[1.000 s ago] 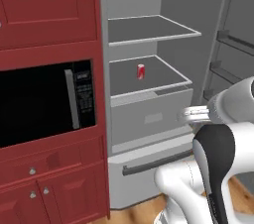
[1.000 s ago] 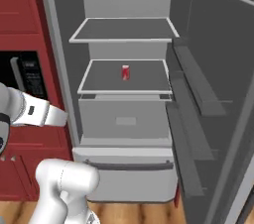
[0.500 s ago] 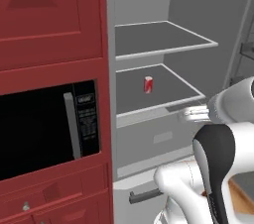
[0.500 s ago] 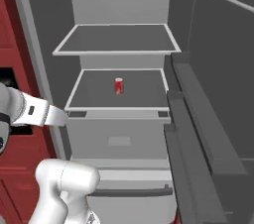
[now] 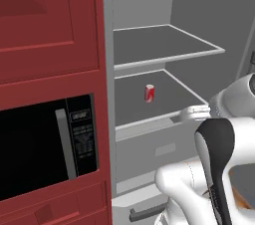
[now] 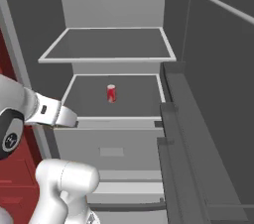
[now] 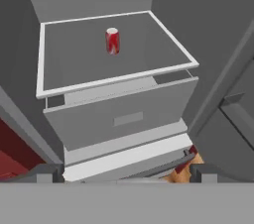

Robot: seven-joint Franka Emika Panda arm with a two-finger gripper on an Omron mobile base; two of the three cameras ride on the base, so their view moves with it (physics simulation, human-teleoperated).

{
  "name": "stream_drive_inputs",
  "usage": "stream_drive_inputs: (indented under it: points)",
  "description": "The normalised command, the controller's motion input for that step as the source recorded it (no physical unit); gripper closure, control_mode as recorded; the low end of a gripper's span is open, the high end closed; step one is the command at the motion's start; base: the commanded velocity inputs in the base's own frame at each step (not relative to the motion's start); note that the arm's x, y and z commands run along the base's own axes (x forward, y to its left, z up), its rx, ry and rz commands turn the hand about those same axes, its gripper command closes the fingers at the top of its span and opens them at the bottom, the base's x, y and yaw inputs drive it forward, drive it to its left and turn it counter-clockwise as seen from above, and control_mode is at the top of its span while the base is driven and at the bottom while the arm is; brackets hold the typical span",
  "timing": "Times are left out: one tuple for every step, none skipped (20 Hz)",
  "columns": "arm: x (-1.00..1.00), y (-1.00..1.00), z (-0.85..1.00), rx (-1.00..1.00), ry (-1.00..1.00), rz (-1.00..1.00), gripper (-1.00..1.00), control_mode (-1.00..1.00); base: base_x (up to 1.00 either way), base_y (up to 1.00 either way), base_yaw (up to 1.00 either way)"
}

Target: Open the fridge, grab two sodas, and place both sodas inside the bowl with ice on the dining counter.

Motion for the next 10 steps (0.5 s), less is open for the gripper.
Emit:
stream_drive_inputs:
  points:
    - [0.25, -0.39, -0.88, 0.0, -0.17, 0.01, -1.0, -1.0, 0.0, 0.0, 0.0]
    - [0.26, -0.24, -0.86, 0.0, -0.18, 0.03, -1.0, -1.0, 0.0, 0.0, 0.0]
    - [0.24, -0.03, -0.85, 0.0, -0.19, 0.03, -1.0, -1.0, 0.0, 0.0, 0.0]
    - [0.21, 0.0, -0.76, 0.0, -0.22, 0.03, -1.0, -1.0, 0.0, 0.0, 0.0]
    - [0.2, 0.01, -0.65, 0.0, -0.25, 0.04, -1.0, -1.0, 0.0, 0.0, 0.0]
    - [0.19, 0.0, -0.48, 0.0, -0.29, 0.06, -1.0, -1.0, 0.0, 0.0, 0.0]
    - [0.19, 0.0, -0.41, 0.0, -0.28, 0.09, -1.0, -1.0, 0.0, 0.0, 0.0]
    - [0.14, -0.02, -0.34, 0.0, -0.31, 0.1, -1.0, -1.0, 0.0, 0.0, 0.0]
    - [0.08, 0.0, -0.42, 0.0, -0.35, 0.12, -1.0, -1.0, 0.0, 0.0, 0.0]
    - [0.09, 0.0, -0.49, 0.0, -0.34, 0.12, -1.0, -1.0, 0.0, 0.0, 0.0]
